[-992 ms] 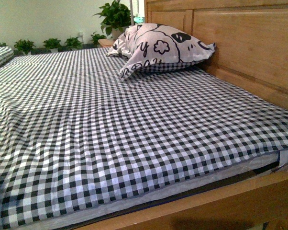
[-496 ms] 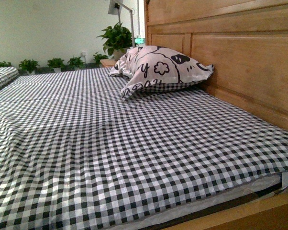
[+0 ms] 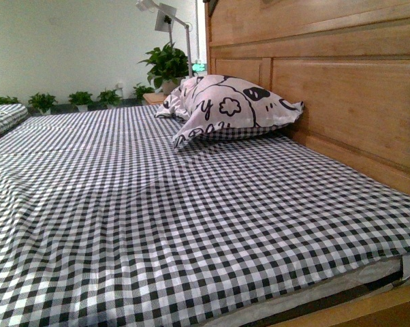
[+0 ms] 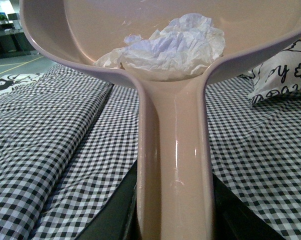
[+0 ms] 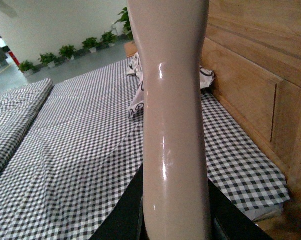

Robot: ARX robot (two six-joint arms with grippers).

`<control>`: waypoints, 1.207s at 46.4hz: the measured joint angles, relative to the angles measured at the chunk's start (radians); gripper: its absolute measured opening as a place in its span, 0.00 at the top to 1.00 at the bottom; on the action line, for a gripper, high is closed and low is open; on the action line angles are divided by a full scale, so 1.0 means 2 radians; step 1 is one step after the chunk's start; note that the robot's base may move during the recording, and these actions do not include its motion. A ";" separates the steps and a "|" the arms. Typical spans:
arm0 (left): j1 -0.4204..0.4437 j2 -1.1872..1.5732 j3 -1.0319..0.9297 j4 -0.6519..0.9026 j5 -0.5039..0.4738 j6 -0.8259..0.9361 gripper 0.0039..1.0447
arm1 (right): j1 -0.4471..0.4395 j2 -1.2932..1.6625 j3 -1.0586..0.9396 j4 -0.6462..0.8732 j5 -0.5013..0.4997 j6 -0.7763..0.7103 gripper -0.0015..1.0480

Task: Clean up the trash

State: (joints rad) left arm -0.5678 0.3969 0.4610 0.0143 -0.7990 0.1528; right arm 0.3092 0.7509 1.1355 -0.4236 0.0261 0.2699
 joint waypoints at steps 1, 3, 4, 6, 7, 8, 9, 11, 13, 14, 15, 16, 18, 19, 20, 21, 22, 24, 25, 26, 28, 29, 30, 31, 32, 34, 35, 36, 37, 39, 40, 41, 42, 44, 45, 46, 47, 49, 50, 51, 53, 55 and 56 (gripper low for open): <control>0.000 0.000 0.000 0.001 -0.001 0.000 0.75 | 0.000 0.000 0.000 0.001 0.000 0.000 0.82; 0.000 -0.001 0.000 0.001 -0.001 0.000 0.75 | 0.000 0.000 0.000 0.002 0.000 0.000 0.82; 0.000 -0.001 0.000 0.001 -0.001 0.000 0.75 | 0.000 0.000 0.000 0.002 0.000 0.000 0.82; 0.000 -0.001 0.000 0.001 -0.001 0.000 0.75 | 0.000 0.000 0.000 0.002 0.000 0.000 0.82; 0.000 -0.001 0.000 0.001 -0.001 0.000 0.75 | 0.000 0.000 0.000 0.002 0.000 0.000 0.82; 0.000 -0.001 0.000 0.001 -0.001 0.000 0.75 | 0.000 0.000 0.000 0.002 0.000 0.000 0.82; 0.000 -0.001 0.000 0.001 -0.001 0.000 0.75 | 0.000 0.000 0.000 0.002 0.000 0.000 0.82; 0.000 -0.001 0.000 0.001 -0.001 0.000 0.75 | 0.000 0.000 0.000 0.002 0.000 0.000 0.82; 0.000 -0.001 0.000 0.001 -0.001 0.000 0.75 | 0.000 0.000 0.000 0.002 0.000 0.000 0.82; 0.000 -0.001 0.000 0.001 -0.001 0.000 0.75 | 0.000 0.000 0.000 0.002 0.000 0.000 0.82; 0.000 -0.001 0.000 0.001 -0.001 0.000 0.75 | 0.000 0.000 0.000 0.002 0.000 0.000 0.82; 0.000 -0.001 0.000 0.001 -0.001 0.000 0.75 | 0.000 0.000 0.000 0.002 0.000 0.000 0.82; 0.000 -0.001 0.000 0.001 -0.001 0.000 0.75 | 0.000 0.000 0.000 0.002 0.000 0.000 0.82; 0.000 -0.001 0.000 0.001 -0.001 0.000 0.75 | 0.000 0.000 0.000 0.002 0.000 0.000 0.82; 0.000 -0.001 0.000 0.001 -0.001 0.000 0.75 | 0.001 0.000 0.000 0.002 0.000 0.000 0.82; 0.000 -0.001 0.000 0.001 -0.001 0.000 0.75 | 0.001 0.000 0.000 0.002 0.000 0.000 0.82; 0.000 -0.001 0.000 0.001 -0.001 0.000 0.75 | 0.001 0.000 0.000 0.002 0.000 0.000 0.82; 0.000 -0.001 0.000 0.001 -0.001 0.000 0.75 | 0.001 0.000 0.000 0.002 0.000 0.000 0.82; 0.000 -0.001 0.000 0.001 -0.001 0.000 0.75 | 0.001 0.000 0.000 0.002 0.000 0.000 0.82; 0.000 -0.001 0.000 0.001 -0.001 0.000 0.75 | 0.001 0.000 0.000 0.002 0.000 0.000 0.82; 0.000 -0.001 0.000 0.001 -0.001 0.000 0.75 | 0.001 0.000 0.000 0.002 0.000 0.000 0.82; 0.000 -0.001 0.000 0.001 -0.001 0.000 0.75 | 0.001 0.000 0.000 0.002 0.000 0.000 0.82; 0.000 -0.001 0.000 0.001 -0.001 0.000 0.75 | 0.001 0.000 0.000 0.002 0.000 0.000 0.82; 0.000 -0.001 0.000 0.001 -0.001 0.000 0.75 | 0.001 0.000 0.000 0.002 0.000 0.000 0.82; 0.000 -0.001 0.000 0.001 -0.001 0.000 0.75 | 0.001 0.000 0.000 0.002 0.000 0.000 0.82; 0.000 -0.001 0.000 0.001 -0.001 0.000 0.75 | 0.001 0.000 0.000 0.002 0.000 0.000 0.82; 0.000 -0.001 0.000 0.001 -0.001 0.000 0.75 | 0.001 0.000 0.000 0.002 0.000 0.000 0.82; 0.000 -0.001 0.000 0.001 -0.001 0.000 0.75 | 0.001 0.000 0.000 0.002 0.000 0.000 0.82; 0.000 -0.001 0.000 0.001 -0.001 0.000 0.75 | 0.001 0.000 0.000 0.002 0.000 0.000 0.82; 0.000 -0.001 0.000 0.001 -0.001 0.000 0.75 | 0.001 0.000 0.000 0.002 0.000 0.000 0.82; 0.000 -0.001 0.000 0.001 -0.001 0.000 0.75 | 0.001 0.000 0.000 0.002 0.000 0.000 0.82; 0.000 -0.001 0.000 0.001 -0.001 0.000 0.75 | 0.001 0.000 0.000 0.002 0.000 0.000 0.82; 0.000 -0.001 0.000 0.001 -0.001 0.000 0.75 | 0.001 0.000 0.000 0.002 0.000 0.000 0.82; 0.000 -0.001 0.000 0.001 -0.001 0.000 0.75 | 0.001 0.000 0.000 0.002 0.000 0.000 0.82; 0.000 -0.001 0.000 0.001 -0.001 0.000 0.75 | 0.001 0.000 0.000 0.002 0.000 0.000 0.82; 0.000 -0.001 0.000 0.001 -0.001 0.000 0.75 | 0.001 0.000 0.000 0.002 0.000 0.000 0.82; 0.000 -0.001 0.000 0.001 -0.001 0.000 0.75 | 0.001 0.000 0.000 0.002 0.000 0.000 0.82; 0.000 -0.001 0.000 0.001 -0.001 0.000 0.75 | 0.001 0.000 0.000 0.002 0.000 0.000 0.82; 0.000 -0.001 0.000 0.001 -0.001 0.000 0.75 | 0.001 0.000 0.000 0.002 0.000 0.000 0.82; 0.000 -0.001 0.000 0.001 -0.001 0.000 0.75 | 0.001 0.000 0.000 0.002 0.000 0.000 0.82; 0.000 -0.001 0.000 0.001 -0.001 0.000 0.75 | 0.001 0.000 0.000 0.002 0.000 0.000 0.82; 0.000 -0.001 0.000 0.001 -0.001 0.000 0.75 | 0.001 0.000 0.000 0.002 0.000 0.000 0.82; 0.000 -0.001 0.000 0.001 -0.001 0.000 0.75 | 0.001 0.000 0.000 0.002 0.000 0.000 0.82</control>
State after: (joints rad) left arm -0.5678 0.3943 0.4610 0.0158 -0.8013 0.1528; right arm 0.3103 0.7506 1.1355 -0.4206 0.0265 0.2699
